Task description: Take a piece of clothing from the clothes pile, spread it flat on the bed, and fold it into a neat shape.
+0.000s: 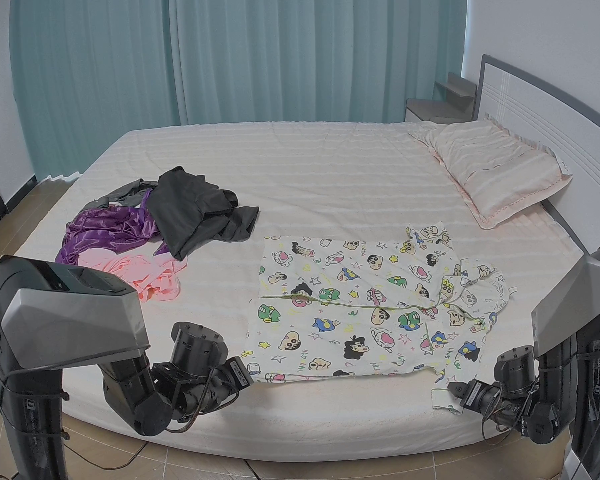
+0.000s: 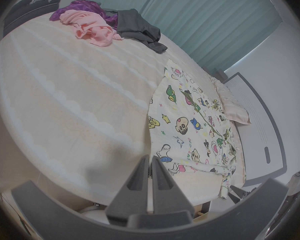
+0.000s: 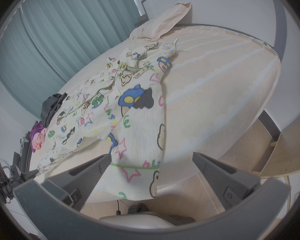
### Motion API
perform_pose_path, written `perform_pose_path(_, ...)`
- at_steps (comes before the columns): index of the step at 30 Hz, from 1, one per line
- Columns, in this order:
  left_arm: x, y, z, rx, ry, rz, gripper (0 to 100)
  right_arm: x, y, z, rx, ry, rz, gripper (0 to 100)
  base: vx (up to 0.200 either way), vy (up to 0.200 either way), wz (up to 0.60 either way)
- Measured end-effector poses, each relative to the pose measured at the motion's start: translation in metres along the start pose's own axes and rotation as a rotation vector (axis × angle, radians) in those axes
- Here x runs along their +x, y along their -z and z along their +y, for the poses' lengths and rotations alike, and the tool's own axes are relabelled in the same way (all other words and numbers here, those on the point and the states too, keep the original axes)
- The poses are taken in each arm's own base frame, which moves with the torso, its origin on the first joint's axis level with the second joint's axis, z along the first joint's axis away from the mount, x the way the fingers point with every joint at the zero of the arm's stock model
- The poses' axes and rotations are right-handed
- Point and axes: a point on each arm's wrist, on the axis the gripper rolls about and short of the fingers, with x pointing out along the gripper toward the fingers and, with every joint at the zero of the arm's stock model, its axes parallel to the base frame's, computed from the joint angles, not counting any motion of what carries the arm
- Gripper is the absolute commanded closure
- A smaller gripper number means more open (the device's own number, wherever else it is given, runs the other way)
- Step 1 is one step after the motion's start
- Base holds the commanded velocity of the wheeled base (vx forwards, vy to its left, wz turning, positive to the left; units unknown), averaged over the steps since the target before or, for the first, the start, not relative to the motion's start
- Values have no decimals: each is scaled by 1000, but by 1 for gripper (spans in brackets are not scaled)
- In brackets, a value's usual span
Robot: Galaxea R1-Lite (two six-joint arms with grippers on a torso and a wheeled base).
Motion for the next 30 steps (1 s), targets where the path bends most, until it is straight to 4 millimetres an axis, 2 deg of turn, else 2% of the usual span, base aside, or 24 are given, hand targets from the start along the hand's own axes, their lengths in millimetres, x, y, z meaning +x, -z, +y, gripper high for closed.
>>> perform_pose_path(5,-8,-2,-3,-4,27,-26,100,5,5,6,-22,-18,9,0,0,0,0)
perform_pose_path(11,-7,-4,-7,-8,71,-58,100,9,6,9,-48,-35,11,0,0,0,0)
perform_pose_path(12,-6,-3,-6,-8,75,-61,100,10,6,9,-53,-35,13,100,0,0,0)
perform_pose_path(23,0,1,-2,-7,66,-56,100,15,2,5,-76,-20,1,100,0,0,0)
perform_pose_path(30,1,3,-1,-4,62,-50,100,4,-13,4,-111,-29,-55,100,0,0,0)
